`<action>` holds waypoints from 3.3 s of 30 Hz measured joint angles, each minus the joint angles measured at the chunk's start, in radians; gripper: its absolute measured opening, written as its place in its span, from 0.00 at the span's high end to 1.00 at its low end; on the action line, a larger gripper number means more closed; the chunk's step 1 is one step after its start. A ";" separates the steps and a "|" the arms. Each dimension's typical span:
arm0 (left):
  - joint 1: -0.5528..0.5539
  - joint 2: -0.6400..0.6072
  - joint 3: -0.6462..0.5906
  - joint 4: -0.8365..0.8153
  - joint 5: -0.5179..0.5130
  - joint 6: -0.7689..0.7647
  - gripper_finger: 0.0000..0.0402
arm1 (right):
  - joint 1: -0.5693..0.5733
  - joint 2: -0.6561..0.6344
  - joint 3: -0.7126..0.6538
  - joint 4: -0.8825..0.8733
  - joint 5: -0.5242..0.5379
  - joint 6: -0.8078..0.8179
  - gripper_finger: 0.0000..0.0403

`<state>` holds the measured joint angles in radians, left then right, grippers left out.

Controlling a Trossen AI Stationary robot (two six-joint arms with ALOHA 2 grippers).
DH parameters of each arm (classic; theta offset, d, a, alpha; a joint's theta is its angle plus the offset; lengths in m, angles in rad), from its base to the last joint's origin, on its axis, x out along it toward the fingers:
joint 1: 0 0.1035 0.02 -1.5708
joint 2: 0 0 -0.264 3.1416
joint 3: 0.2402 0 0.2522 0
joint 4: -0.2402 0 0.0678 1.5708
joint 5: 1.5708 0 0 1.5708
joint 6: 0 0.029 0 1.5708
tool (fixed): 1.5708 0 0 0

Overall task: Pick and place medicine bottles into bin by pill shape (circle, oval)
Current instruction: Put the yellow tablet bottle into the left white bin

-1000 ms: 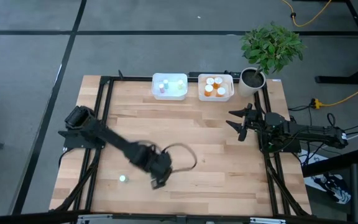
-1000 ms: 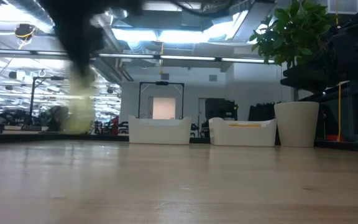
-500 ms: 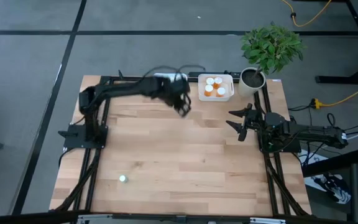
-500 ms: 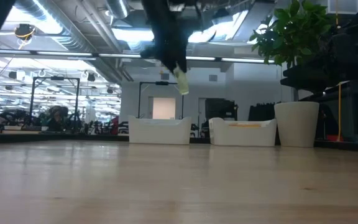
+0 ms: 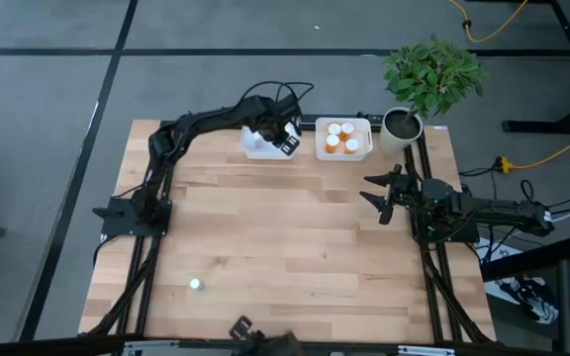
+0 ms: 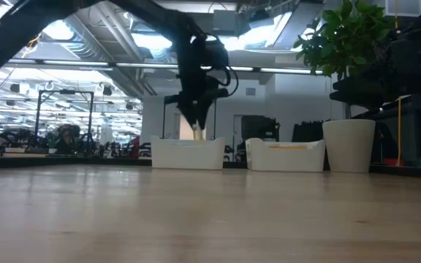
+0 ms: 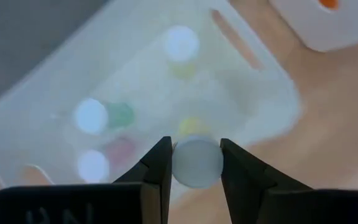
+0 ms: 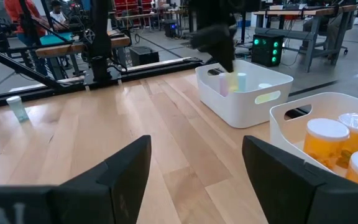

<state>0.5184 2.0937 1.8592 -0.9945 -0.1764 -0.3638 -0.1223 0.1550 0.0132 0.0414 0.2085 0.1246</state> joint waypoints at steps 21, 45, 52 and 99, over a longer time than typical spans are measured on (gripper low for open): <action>0.048 0.083 0.007 0.047 -0.010 0.019 0.75 | 0.000 0.000 0.000 0.000 0.000 0.000 0.37; 0.043 0.084 0.006 0.115 -0.013 0.034 0.75 | 0.000 0.000 0.000 0.000 0.000 0.000 0.37; 0.044 0.093 0.005 0.086 0.013 0.033 0.75 | 0.000 0.000 0.000 0.000 0.000 0.001 0.37; 0.039 0.103 0.010 0.150 0.040 -0.007 0.57 | 0.000 0.000 0.000 0.000 0.000 0.001 0.37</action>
<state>0.5579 2.1963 1.8694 -0.8449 -0.1366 -0.3711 -0.1223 0.1551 0.0132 0.0412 0.2085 0.1257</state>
